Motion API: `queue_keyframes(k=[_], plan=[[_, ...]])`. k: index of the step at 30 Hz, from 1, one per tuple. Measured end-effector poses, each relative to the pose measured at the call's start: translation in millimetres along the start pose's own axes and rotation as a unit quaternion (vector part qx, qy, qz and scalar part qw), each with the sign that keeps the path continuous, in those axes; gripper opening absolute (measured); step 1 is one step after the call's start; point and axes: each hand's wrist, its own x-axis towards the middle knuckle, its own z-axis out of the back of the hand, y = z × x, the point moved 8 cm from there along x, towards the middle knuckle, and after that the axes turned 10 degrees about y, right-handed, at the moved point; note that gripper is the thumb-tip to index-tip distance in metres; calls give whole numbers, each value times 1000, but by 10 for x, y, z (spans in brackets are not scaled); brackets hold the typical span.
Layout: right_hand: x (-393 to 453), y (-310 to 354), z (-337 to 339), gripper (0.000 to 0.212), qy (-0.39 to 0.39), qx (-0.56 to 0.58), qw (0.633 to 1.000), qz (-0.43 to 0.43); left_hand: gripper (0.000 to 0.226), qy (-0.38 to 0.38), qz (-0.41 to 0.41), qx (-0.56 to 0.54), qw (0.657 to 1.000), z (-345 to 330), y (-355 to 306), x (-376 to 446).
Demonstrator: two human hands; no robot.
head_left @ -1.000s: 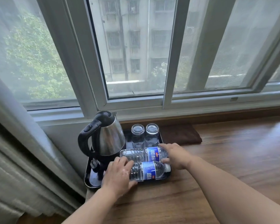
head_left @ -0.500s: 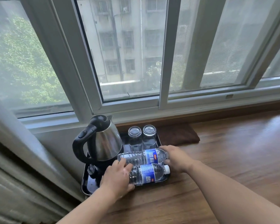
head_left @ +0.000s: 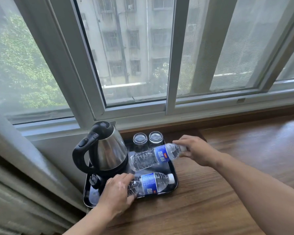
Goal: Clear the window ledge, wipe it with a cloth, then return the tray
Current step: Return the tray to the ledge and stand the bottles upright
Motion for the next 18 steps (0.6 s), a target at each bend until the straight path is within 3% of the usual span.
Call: queue_keyframes(k=[7,15,18], plan=[[35,576,672,39,-6,8,997,73,53,-98,-2,-221,970,160,141,-135],[214,1030,725,42,38,-49,993,97,59,-119,84,-435,889,22,95,-38],[226,1037,681,45,31,-39,993,104,59,-122,101,-469,869,-11,100,44]])
